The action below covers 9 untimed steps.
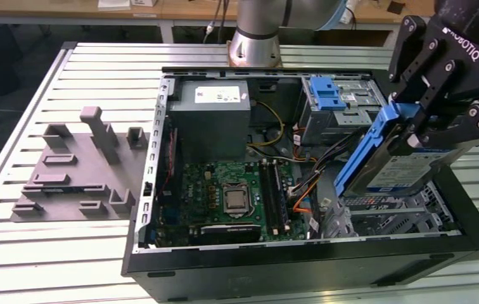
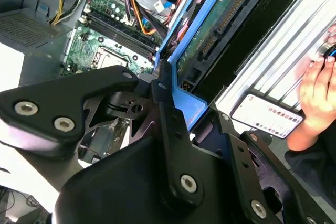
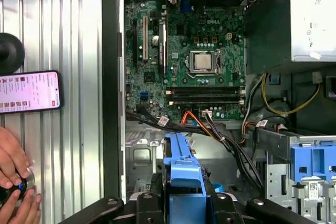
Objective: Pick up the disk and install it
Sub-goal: 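Insert the disk into the insertion slot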
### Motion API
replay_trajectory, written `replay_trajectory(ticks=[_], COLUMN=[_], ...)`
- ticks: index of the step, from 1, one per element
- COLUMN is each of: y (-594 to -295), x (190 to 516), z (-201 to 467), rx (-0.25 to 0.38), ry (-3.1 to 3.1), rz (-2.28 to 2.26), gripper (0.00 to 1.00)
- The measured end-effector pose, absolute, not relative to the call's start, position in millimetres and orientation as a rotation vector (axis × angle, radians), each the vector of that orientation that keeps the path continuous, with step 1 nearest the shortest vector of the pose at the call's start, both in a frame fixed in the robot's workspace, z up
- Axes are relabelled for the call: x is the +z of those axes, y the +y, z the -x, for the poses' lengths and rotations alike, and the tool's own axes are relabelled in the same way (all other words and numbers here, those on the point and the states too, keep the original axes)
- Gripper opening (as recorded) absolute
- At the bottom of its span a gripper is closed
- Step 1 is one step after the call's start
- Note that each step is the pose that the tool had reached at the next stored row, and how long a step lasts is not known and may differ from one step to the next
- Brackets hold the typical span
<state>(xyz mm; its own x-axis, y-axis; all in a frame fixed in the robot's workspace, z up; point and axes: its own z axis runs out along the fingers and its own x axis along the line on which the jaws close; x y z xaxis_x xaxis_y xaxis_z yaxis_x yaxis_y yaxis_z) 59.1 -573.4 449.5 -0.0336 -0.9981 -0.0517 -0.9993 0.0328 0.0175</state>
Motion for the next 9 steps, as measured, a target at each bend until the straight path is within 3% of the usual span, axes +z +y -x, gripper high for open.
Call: replay_trajectory(ticks=[9], y=[-577.4], x=[445.6], z=[-67.1], rx=[0.076], ry=[2.239], rz=[2.166], gripper=[0.36])
